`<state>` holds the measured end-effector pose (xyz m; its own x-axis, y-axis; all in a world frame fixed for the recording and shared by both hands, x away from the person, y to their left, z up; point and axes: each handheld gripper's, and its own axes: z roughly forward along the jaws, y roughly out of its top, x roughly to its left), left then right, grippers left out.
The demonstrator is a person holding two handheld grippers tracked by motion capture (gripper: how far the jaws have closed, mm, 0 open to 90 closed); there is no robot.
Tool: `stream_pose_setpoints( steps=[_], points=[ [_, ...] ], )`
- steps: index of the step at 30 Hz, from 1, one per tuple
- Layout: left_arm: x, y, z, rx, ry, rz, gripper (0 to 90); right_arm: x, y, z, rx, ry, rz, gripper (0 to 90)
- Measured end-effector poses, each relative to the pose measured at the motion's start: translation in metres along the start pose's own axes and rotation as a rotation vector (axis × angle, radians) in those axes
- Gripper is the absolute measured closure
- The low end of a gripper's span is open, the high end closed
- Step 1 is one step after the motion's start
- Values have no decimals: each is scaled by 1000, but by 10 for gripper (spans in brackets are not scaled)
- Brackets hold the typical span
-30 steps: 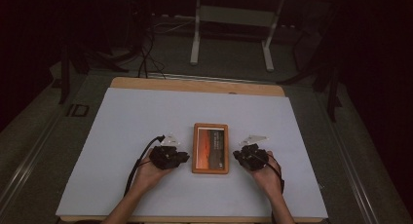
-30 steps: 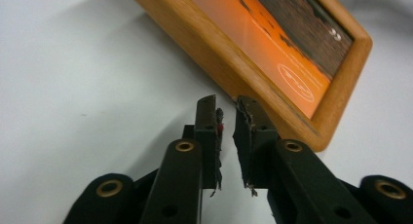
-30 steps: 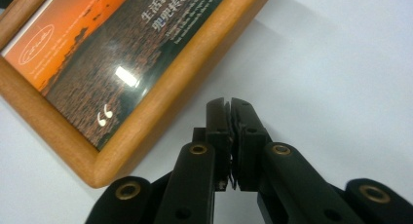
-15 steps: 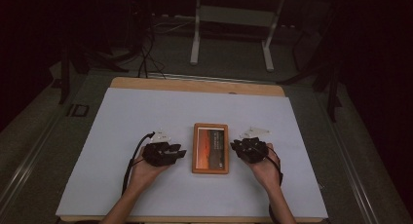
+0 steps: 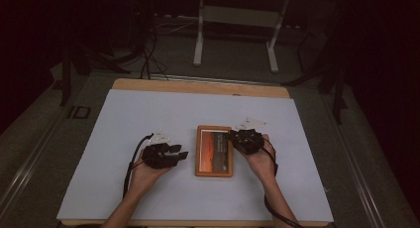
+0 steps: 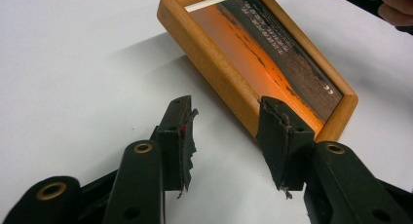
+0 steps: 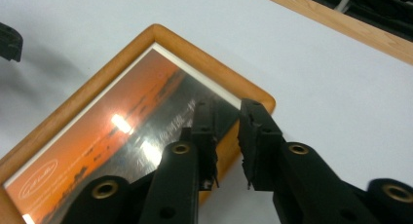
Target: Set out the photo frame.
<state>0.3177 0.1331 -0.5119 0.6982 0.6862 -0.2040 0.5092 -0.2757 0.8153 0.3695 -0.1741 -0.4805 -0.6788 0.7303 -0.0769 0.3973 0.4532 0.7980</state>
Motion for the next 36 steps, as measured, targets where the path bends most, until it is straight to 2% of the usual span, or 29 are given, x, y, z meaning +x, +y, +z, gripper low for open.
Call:
stream_pose_setpoints(
  steps=[4,11,20,27,36],
  points=[
    [0,-1,1,5,3,-5,565,3,5,8,14,5,-27,896],
    [-1,0,1,8,-7,-2,560,1,9,22,41,17,-28,899],
    [-2,0,2,10,-16,-4,555,-1,9,31,56,12,-20,899],
    [-3,0,1,9,-22,-8,551,-10,9,31,45,-1,16,899],
    [-5,2,-2,-6,-27,-15,537,-14,7,31,44,-6,27,899]
  ],
)
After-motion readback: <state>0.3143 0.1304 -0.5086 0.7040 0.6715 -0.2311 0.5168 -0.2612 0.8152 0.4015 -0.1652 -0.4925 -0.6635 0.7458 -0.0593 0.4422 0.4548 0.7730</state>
